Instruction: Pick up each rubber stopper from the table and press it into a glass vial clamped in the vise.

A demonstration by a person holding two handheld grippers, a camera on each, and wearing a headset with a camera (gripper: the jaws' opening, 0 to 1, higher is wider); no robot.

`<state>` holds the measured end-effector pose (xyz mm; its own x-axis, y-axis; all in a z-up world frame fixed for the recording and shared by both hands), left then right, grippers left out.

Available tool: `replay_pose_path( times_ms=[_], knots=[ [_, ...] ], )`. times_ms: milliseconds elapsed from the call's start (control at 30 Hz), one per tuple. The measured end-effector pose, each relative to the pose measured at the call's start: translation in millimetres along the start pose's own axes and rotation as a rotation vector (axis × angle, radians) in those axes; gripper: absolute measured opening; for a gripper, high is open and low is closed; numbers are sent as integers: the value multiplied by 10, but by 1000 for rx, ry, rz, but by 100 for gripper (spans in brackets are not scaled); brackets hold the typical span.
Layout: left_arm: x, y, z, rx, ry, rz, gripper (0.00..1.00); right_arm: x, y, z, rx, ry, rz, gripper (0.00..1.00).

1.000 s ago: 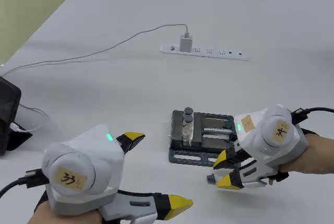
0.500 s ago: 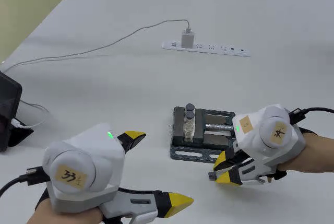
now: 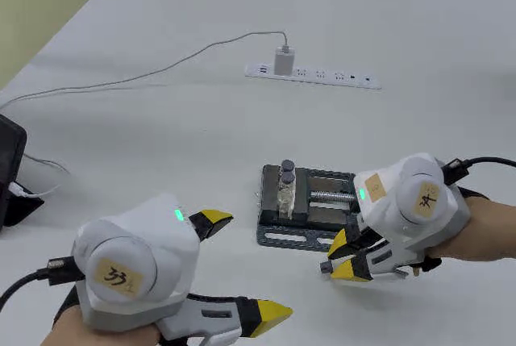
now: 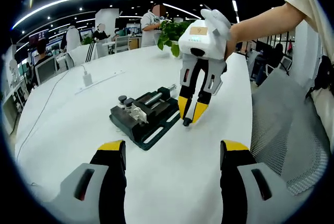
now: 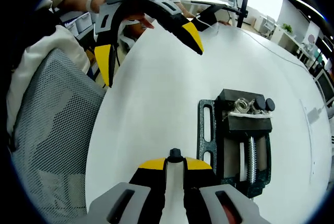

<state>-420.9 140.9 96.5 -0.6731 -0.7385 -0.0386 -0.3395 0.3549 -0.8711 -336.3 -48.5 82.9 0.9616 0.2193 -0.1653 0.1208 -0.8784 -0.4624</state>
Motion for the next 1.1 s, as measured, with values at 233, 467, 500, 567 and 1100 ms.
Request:
replay_pose_path(
  times_ms=[233,467,500,567,1100],
  knots=[
    [51,-129,74,-10,36,127,60,-29,-106,-204,-21,22,33,7],
    [132,-349,226,0,88,264,42,-55,-232,-312,-26,34,56,7],
    [151,-376,258,-10,94,297,39,-68,-255,-321,-27,31,52,7],
    [181,-412,311,-14,108,332,34,-92,-296,-329,-35,25,42,7],
    [259,-429,415,-70,163,352,15,-226,-499,-311,-41,-12,-12,7]
  ],
)
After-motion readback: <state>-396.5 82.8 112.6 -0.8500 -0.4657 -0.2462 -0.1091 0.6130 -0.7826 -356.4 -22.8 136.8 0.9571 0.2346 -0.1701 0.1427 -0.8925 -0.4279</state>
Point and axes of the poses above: the centre of the closed fingertips' face, and the gripper's own axes: z roughly forward along the fingers, x roughly to its right, y roughly out of its underside, the point moved 10 cm from there along -z, roughly backward along the fingers, and after that the axes turned 9 degrees about -y, right-handed, at the moved point
